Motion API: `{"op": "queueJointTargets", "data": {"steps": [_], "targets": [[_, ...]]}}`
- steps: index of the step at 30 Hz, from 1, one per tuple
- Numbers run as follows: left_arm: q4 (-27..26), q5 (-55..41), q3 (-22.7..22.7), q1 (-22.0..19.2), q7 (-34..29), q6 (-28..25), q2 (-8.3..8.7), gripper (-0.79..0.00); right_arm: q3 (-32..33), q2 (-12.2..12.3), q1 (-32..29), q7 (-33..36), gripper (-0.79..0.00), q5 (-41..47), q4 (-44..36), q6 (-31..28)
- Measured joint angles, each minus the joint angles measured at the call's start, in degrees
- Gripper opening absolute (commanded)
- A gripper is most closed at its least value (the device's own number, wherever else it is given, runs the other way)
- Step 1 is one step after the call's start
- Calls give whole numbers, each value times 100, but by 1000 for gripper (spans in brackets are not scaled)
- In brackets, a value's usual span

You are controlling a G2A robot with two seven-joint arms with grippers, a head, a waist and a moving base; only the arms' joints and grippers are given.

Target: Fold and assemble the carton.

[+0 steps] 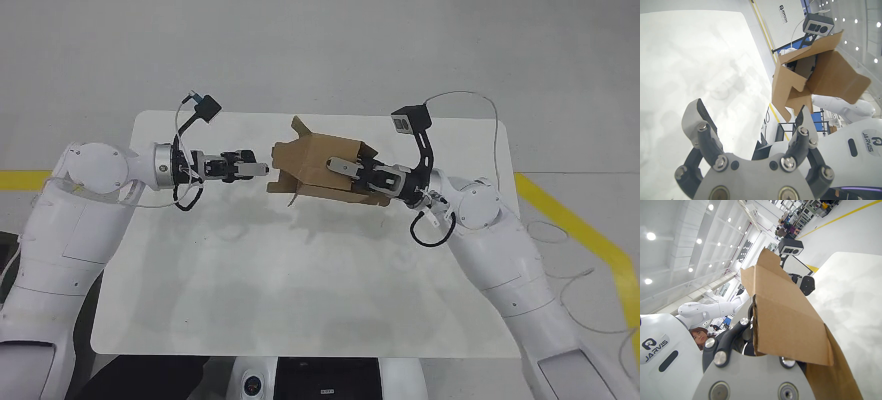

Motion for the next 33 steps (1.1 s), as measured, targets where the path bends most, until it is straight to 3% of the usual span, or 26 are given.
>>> {"op": "queueJointTargets", "data": {"steps": [8,16,33], "targets": [[-15,220,52,39,178,-18,-15,0,-149,-80,84,-153,-785,-16,80,-97],[51,-511,103,-28,-456,91,-44,0,-299,-156,152,-243,-785,-98,169,-189],[302,-809,-106,-132,-463,78,-40,0,-236,-212,143,-356,-785,-184,265,-287]]}}
